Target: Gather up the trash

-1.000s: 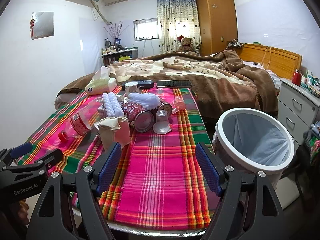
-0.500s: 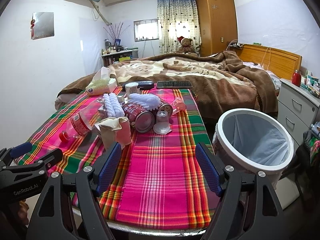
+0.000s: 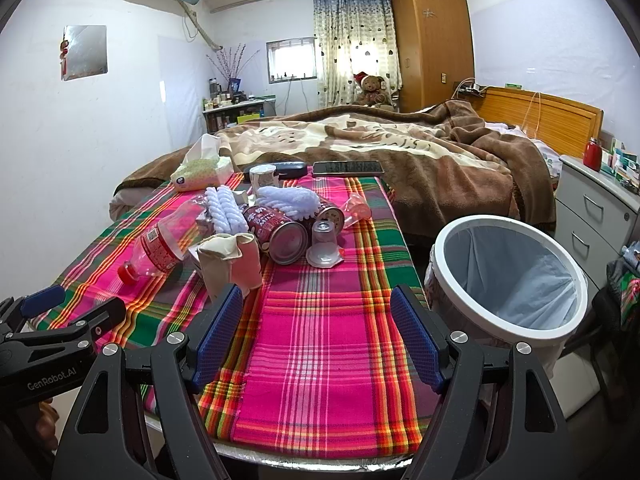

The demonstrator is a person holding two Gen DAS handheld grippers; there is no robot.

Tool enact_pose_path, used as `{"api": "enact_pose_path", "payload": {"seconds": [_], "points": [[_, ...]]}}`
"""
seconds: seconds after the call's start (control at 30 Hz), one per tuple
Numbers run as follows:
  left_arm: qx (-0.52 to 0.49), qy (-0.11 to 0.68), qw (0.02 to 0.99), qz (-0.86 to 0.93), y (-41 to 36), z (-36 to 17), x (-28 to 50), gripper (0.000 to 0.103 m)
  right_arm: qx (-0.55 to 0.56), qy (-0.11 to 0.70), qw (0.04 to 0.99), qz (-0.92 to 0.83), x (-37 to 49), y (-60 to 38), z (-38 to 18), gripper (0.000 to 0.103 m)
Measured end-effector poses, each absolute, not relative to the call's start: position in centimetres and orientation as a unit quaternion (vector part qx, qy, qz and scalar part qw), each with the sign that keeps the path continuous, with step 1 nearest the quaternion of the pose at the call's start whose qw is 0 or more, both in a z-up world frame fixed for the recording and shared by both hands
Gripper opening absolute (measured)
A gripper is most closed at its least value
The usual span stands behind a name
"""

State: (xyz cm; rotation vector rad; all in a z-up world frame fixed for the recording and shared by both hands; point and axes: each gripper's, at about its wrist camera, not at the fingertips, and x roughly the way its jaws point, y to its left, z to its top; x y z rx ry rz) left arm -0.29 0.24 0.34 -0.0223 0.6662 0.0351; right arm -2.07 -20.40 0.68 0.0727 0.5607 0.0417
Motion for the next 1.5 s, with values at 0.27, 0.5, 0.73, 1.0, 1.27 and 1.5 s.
{"api": "enact_pose_path", "payload": {"seconds": [0.27, 0.5, 0.73, 1.0, 1.27, 1.5], "points": [[-0.012, 0.327, 0.945, 0.017, 0.3, 0.3, -0.3, 0.100, 0.036, 0.276, 0.960, 0.021, -2.1, -20.4, 0.7, 0.078], [-0.012, 0.327, 0.945, 0.017, 0.3, 0.3, -0.3, 0.100, 0.037, 0.276, 0.960, 0.020, -2.1, -20.4, 0.7, 0.078], [-0.012, 0.327, 0.945, 0.018, 0.3, 0.3, -0.3, 0.100, 0.037, 0.276, 0.960, 0.021, -2.1, -20.4, 0.7, 0.078], [-0.011, 0.327, 0.945, 0.017, 0.3, 0.3, -0.3, 0.100, 0.037, 0.277, 0.960, 0.021, -2.2, -20.4, 0.6, 0.078], [-0.012, 0.328, 0.944, 0.018, 0.4, 0.3, -0.2, 0.100, 0.038, 0.281, 0.959, 0.022, -2.1, -20.4, 0.4, 0.078], [-0.022, 0.330, 0.944, 0.009, 1.6, 0.2, 0.5, 0.100, 0.035, 0.292, 0.955, 0.035, -1.3, -19.7, -0.2, 0.078]]}}
